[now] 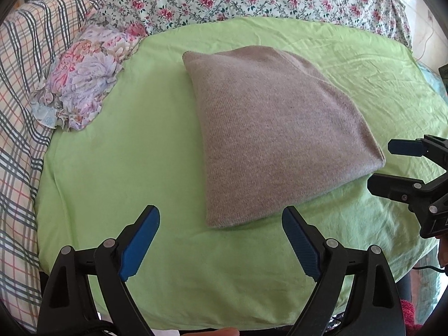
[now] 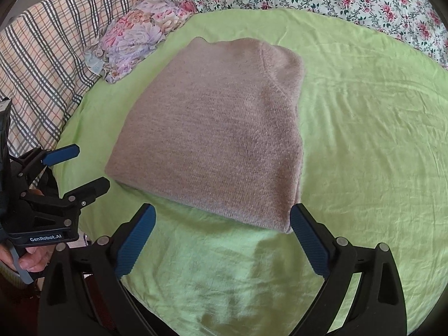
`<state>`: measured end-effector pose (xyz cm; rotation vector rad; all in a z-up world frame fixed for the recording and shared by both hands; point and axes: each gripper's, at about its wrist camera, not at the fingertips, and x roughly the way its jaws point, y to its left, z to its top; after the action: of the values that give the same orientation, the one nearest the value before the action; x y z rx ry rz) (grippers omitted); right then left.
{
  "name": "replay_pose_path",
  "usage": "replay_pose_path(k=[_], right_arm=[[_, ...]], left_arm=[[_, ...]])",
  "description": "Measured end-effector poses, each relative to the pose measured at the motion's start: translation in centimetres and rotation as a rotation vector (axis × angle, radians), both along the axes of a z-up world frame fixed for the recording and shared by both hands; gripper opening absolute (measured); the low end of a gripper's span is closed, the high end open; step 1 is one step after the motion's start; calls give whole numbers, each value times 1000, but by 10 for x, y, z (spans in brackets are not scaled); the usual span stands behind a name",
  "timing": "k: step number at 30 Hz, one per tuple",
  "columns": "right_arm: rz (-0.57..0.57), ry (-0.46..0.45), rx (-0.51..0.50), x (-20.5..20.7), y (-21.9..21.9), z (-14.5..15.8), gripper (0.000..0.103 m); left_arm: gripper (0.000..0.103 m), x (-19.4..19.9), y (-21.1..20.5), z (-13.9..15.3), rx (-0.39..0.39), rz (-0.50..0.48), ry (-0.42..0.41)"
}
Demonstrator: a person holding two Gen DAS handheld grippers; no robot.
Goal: Fold small clothes
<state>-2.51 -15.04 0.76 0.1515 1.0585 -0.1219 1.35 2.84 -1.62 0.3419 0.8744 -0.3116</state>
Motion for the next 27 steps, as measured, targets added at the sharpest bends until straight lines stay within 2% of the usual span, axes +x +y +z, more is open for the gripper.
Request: replay_pose_path(k=[18,27], right_arm=[[15,40,12,21,-2,7,97],[-5,23,14,32,-14,16,97]], left_arm=[[92,23,-2,10,6,20,16],[92,34,-2,19,-31,35,18]])
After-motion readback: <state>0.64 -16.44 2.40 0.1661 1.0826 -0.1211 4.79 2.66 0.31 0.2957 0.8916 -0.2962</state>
